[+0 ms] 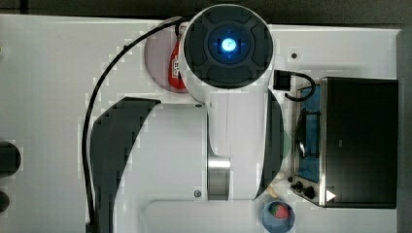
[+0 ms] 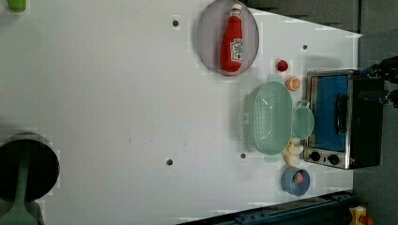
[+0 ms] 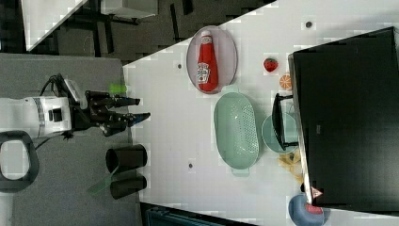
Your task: Drag strainer right to left.
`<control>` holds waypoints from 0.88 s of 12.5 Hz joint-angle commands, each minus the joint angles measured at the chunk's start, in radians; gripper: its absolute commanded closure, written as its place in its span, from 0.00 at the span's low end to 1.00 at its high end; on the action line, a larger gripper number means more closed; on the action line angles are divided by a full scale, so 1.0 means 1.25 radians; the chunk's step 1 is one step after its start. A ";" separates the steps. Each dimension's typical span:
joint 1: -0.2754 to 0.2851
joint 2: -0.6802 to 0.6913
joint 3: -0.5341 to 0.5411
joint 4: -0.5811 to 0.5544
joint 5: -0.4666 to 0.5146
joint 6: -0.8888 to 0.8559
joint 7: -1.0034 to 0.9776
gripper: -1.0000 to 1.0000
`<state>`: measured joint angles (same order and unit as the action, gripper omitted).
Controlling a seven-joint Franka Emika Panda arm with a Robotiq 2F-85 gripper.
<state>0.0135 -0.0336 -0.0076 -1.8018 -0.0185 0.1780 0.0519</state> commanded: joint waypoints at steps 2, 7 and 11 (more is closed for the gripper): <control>-0.026 -0.421 -0.010 -0.210 -0.006 -0.199 0.093 0.10; -0.026 -0.358 -0.010 -0.261 -0.006 -0.126 0.095 0.00; -0.026 -0.241 -0.011 -0.356 -0.006 0.074 0.103 0.00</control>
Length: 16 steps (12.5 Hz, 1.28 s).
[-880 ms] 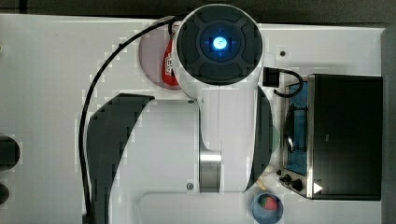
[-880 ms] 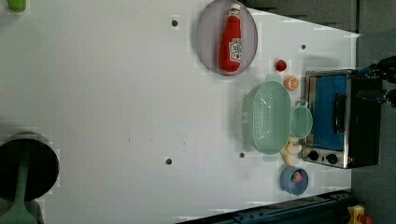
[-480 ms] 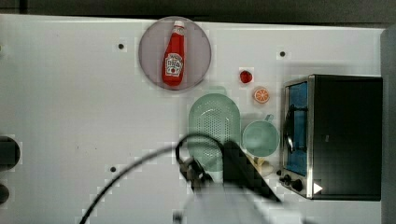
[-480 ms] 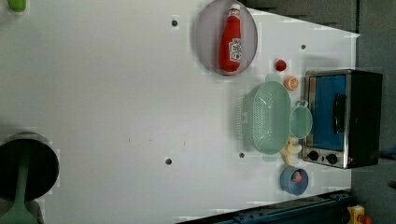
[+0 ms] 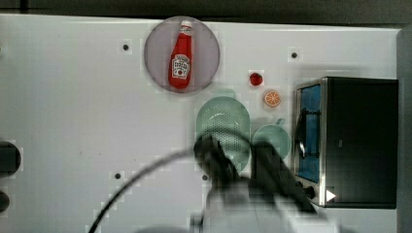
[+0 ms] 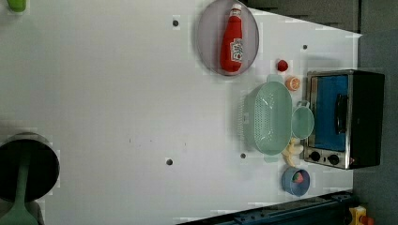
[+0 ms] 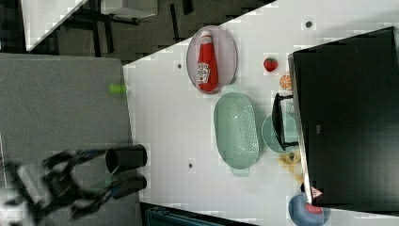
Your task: Drag strainer right to left.
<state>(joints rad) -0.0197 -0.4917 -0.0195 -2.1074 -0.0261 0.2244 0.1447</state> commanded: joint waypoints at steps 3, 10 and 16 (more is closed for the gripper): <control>0.000 0.232 -0.001 -0.168 0.000 0.204 0.047 0.00; 0.003 0.499 0.024 -0.206 0.001 0.509 0.350 0.00; 0.008 0.661 0.054 -0.217 0.002 0.682 0.485 0.00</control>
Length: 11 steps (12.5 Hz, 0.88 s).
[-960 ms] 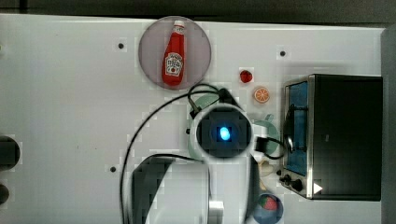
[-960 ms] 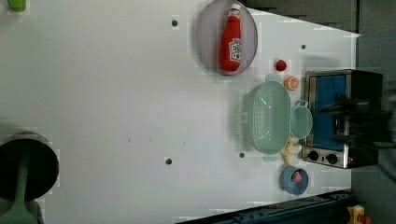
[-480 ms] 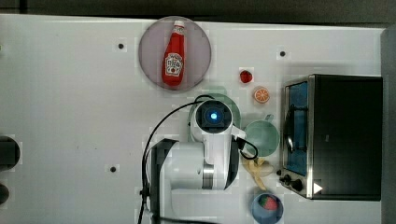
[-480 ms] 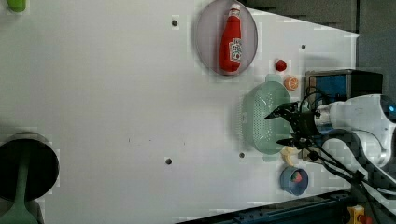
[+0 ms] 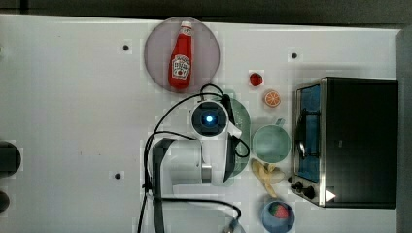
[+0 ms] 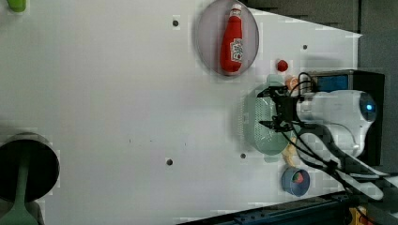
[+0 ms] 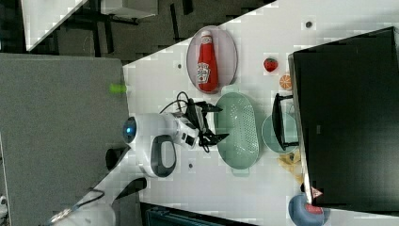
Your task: Drag strainer right to left.
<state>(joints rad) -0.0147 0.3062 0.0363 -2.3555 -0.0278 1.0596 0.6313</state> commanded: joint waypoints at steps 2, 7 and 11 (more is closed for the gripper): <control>0.006 0.043 0.019 -0.029 0.004 0.070 0.132 0.00; 0.020 0.044 0.066 -0.032 0.004 0.083 0.178 0.00; 0.035 0.044 0.111 -0.029 0.034 0.082 0.213 0.00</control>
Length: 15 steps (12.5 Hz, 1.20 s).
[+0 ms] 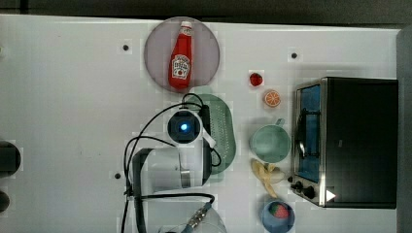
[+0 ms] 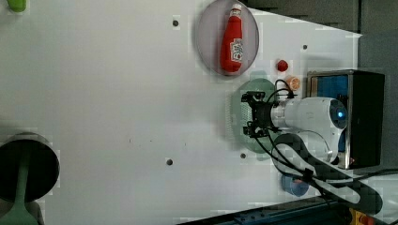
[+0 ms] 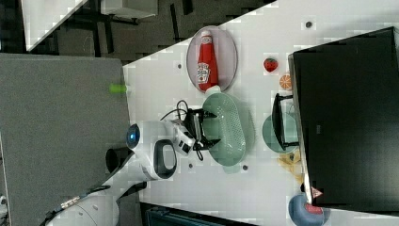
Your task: Drag strainer right to left.
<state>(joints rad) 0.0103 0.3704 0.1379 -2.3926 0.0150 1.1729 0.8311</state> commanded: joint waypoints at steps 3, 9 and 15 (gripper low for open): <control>0.033 -0.007 0.060 0.004 0.017 -0.009 0.120 0.00; 0.082 0.002 0.095 0.014 0.017 -0.009 0.208 0.00; 0.153 0.082 0.096 0.122 0.017 -0.016 0.301 0.00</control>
<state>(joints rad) 0.1584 0.4426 0.2471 -2.2930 0.0139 1.1650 1.1338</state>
